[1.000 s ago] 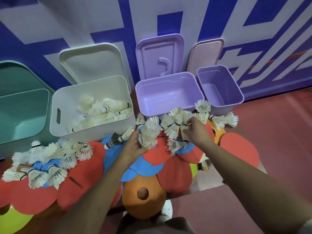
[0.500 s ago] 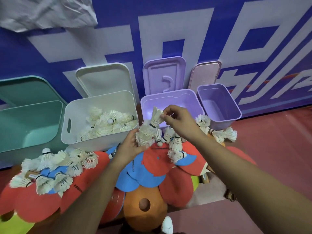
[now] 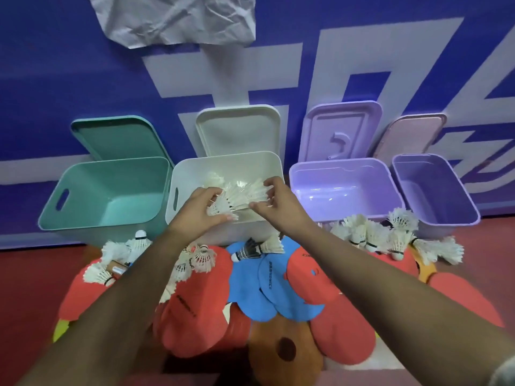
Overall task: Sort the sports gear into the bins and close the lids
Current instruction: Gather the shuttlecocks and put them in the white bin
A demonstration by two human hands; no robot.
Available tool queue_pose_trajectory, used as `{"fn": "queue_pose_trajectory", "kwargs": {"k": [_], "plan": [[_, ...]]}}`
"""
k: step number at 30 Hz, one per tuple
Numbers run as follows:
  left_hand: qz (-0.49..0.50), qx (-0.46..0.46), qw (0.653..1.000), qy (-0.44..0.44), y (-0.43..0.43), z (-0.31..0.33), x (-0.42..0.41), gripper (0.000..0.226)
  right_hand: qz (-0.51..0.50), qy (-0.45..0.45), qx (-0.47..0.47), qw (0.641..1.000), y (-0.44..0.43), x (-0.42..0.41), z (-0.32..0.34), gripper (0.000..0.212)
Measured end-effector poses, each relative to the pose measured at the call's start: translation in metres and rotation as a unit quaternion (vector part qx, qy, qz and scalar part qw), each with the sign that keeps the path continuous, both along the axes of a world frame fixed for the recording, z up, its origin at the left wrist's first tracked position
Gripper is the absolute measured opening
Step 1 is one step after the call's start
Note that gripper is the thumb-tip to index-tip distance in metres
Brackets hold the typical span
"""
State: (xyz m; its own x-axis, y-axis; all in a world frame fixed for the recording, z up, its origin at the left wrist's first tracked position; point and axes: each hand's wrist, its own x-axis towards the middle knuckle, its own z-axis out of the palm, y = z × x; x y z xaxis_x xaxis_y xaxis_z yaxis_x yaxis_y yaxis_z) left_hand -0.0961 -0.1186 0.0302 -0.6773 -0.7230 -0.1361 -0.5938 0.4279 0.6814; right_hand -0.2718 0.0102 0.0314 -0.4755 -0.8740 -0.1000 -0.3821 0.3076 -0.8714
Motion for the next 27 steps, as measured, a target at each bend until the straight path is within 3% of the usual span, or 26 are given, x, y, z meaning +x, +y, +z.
{"fn": "queue_pose_trajectory", "kwargs": {"k": [9,14,19,23,27], "plan": [[0.135,0.012,0.988,-0.074,-0.074,-0.037,0.018,0.052,0.019,0.011,0.060,0.998,-0.116,0.020,-0.030,0.038],[0.138,-0.056,0.985,-0.085,-0.101,-0.065,0.016,0.036,0.044,0.008,0.077,0.996,-0.174,0.025,-0.048,0.037],[0.122,-0.095,0.978,-0.141,-0.118,-0.081,0.012,0.037,0.107,0.016,0.131,0.986,-0.196,0.029,-0.060,0.045],[0.100,-0.085,0.987,-0.087,-0.113,-0.076,0.016,0.041,0.075,0.015,0.088,0.993,-0.180,0.033,-0.049,0.045],[0.097,-0.074,0.992,0.021,-0.088,-0.060,0.043,0.026,0.049,0.019,0.039,0.998,-0.142,0.039,-0.034,0.035]]}}
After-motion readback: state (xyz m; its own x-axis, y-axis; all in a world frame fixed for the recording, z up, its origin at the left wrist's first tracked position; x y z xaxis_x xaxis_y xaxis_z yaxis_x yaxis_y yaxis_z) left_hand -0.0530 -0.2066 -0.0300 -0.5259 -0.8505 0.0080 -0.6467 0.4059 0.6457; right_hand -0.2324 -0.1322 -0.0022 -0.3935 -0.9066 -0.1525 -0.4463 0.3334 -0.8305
